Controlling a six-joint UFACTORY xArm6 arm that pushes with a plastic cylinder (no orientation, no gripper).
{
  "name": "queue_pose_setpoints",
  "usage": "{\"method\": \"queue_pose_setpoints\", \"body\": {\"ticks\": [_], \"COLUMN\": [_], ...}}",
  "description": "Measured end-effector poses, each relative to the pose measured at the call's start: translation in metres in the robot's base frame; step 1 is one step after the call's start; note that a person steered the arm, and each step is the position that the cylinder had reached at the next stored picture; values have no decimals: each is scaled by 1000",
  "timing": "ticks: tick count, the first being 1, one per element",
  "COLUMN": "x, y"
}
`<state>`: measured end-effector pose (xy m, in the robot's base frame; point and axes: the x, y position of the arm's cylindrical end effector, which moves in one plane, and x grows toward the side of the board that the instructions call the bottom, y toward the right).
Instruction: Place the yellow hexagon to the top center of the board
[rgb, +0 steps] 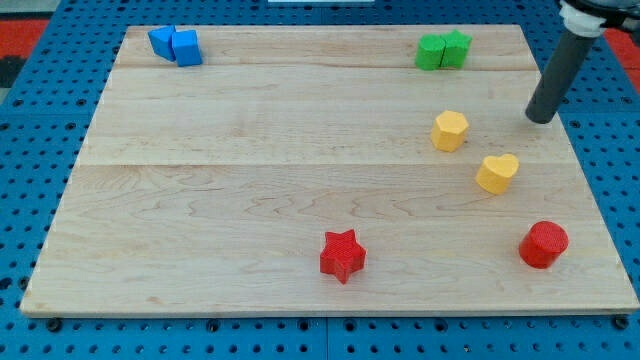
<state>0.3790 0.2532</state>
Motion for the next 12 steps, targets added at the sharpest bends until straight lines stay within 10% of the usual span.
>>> {"method": "queue_pose_setpoints", "body": {"ticks": [2,5,9,12], "x": [0,33,67,-29], "y": [-147,-107,-211,-279]}}
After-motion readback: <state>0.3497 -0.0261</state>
